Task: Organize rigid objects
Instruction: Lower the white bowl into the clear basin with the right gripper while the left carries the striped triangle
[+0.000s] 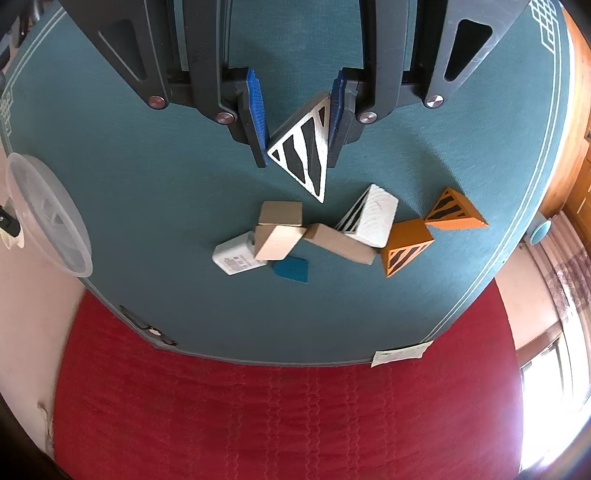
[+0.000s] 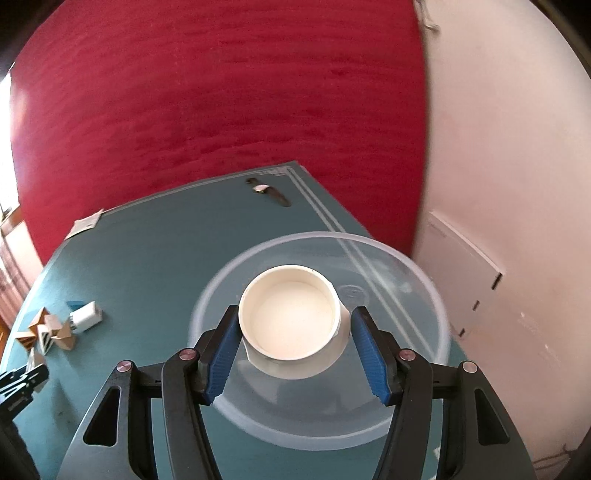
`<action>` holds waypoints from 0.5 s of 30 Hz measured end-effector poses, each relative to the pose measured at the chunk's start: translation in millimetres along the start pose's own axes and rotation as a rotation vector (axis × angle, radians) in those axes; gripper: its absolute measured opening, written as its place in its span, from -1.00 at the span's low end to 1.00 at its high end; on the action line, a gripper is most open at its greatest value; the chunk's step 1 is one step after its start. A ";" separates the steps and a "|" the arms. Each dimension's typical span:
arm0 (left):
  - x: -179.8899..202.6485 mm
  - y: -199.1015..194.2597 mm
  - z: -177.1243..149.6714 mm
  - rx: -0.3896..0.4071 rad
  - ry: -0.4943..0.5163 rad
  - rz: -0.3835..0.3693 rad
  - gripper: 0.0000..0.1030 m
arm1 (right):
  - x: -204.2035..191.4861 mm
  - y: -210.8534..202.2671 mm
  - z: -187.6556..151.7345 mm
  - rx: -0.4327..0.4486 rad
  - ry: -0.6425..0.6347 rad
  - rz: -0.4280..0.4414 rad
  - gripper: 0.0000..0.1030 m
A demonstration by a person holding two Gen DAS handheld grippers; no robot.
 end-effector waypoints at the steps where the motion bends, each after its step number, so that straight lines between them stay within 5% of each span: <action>1: 3.0 -1.3 0.9 0.003 0.005 -0.003 -0.41 | 6.4 1.8 -0.8 -0.006 0.010 -0.008 0.19; 15: 66.2 -8.1 13.9 0.021 0.111 -0.083 -0.41 | 51.8 6.8 -15.1 -0.034 0.079 -0.051 0.20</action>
Point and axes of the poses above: each gripper's, at about its wrist camera, not at the fingertips, and y roughly the way its jaws point, x to its right, z to its top, the point moved 3 cm from there along y, roughly the way its jaws point, and after that the axes turned 5 degrees about -y, right-handed, at the moved point
